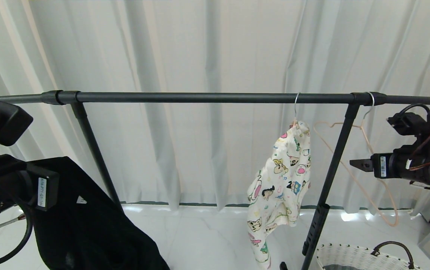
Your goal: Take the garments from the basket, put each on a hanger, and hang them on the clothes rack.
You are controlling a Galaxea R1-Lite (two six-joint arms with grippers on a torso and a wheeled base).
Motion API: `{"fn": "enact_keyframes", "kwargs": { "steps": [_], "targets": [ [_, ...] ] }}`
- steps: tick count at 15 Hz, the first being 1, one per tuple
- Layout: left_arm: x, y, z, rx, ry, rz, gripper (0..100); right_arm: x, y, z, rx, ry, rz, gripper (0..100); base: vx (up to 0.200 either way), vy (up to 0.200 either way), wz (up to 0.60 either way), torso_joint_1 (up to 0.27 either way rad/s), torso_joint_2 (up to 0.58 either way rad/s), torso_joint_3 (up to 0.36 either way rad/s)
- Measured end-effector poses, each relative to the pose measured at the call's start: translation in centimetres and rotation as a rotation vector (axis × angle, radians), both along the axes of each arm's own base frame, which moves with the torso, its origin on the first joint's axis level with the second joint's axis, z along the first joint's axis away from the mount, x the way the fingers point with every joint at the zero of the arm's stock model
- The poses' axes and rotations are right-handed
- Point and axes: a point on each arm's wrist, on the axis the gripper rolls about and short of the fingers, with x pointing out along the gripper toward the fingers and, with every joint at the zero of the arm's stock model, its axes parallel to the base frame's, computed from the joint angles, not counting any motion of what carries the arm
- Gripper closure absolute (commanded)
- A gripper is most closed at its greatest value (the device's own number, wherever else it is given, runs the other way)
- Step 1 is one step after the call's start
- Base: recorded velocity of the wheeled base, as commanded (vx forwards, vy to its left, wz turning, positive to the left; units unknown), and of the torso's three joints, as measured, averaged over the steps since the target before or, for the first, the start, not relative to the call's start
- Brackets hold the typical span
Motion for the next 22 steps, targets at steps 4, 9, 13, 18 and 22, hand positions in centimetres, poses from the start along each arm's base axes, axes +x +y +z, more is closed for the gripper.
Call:
{"fn": "enact_keyframes", "kwargs": {
  "steps": [4,9,13,18,22],
  "targets": [
    [-0.1,0.0,0.0,0.012,-0.004,-0.004,100,1.5,0.0,-2.1,-0.006,0.052,-0.005,0,0.000,0.000,0.00,0.000,0.00,0.000],
    [-0.2,0.1,0.1,0.013,-0.008,-0.003,100,2.7,0.0,-3.1,-0.005,0.044,-0.012,100,0.000,0.000,0.00,0.000,0.00,0.000],
    [-0.2,0.1,0.1,0.013,-0.010,-0.004,100,3.1,0.0,-3.3,-0.002,0.026,-0.013,100,0.000,0.000,0.00,0.000,0.00,0.000],
    [-0.3,0.1,0.2,0.012,-0.012,-0.003,100,3.4,0.1,-2.7,0.011,-0.040,-0.019,100,0.000,0.000,0.00,0.000,0.00,0.000],
    [-0.7,0.1,0.3,0.010,-0.024,-0.006,100,2.8,-0.1,-1.5,0.017,-0.093,-0.024,100,0.000,0.000,0.00,0.000,0.00,0.000]
  ]
}}
